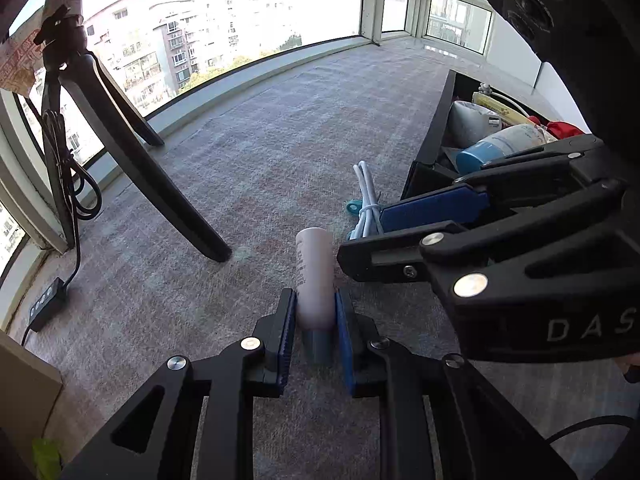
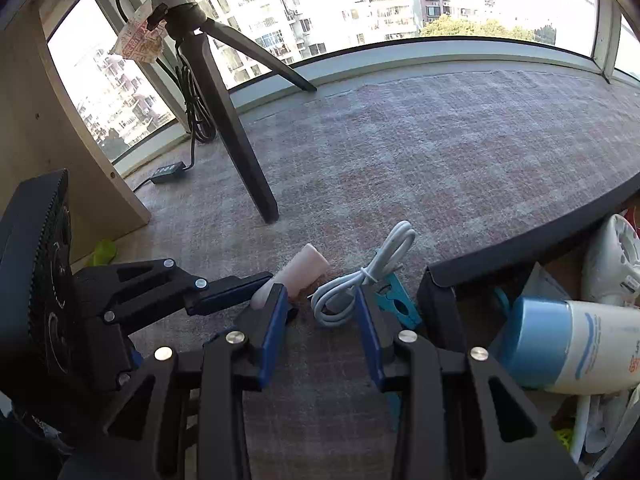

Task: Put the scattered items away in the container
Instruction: 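Grasp the pink lotion bottle with the left gripper while the right grasps the white cable, then carry the lotion bottle and white cable into the tray and release them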

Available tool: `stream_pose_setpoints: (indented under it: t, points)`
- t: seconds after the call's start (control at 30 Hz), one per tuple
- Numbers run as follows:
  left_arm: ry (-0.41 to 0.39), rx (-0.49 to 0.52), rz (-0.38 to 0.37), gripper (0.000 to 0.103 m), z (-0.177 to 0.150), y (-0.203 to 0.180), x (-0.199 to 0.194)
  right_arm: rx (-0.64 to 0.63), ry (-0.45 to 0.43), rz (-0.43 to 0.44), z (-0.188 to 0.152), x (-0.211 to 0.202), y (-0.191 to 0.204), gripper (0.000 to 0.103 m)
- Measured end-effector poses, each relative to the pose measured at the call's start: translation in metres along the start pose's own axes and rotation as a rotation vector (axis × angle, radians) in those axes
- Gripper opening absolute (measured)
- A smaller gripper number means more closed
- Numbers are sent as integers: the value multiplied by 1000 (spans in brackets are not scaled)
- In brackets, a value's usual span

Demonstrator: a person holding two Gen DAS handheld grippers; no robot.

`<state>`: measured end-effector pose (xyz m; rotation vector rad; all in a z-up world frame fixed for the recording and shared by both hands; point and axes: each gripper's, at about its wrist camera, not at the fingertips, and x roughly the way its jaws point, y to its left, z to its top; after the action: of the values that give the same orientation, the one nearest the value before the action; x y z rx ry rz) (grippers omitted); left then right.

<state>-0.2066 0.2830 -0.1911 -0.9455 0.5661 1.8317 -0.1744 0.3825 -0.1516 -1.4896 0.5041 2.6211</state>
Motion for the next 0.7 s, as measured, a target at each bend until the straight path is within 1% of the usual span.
stream_pose_setpoints:
  t: [0.07,0.17,0.27,0.3,0.33,0.37,0.43,0.5,0.7]
  points:
    - [-2,-8,6,19,-4,4,-3,-4,3,-11,2,2,3,35]
    - [-7,-32,7,19,-8,12,-8,-25,31,-60,5,10,13,35]
    - [-18,-57,8,19,-9,18,-12,-33,36,-92,5,20,17,34]
    - [-21,-63,7,19,-10,19,-13,-38,33,-107,5,23,19,29]
    - [-24,-68,7,19,-10,20,-14,-46,21,-125,5,23,19,19]
    - [-26,-74,7,19,-11,21,-16,-45,19,-119,5,23,17,17]
    - [-32,-86,7,19,-12,22,-18,-23,30,-57,5,22,12,16]
    - [-37,-102,9,19,-14,22,-24,-20,27,-20,3,18,12,15]
    - [-53,-153,19,19,-21,23,-47,-40,-8,39,-5,-8,19,14]
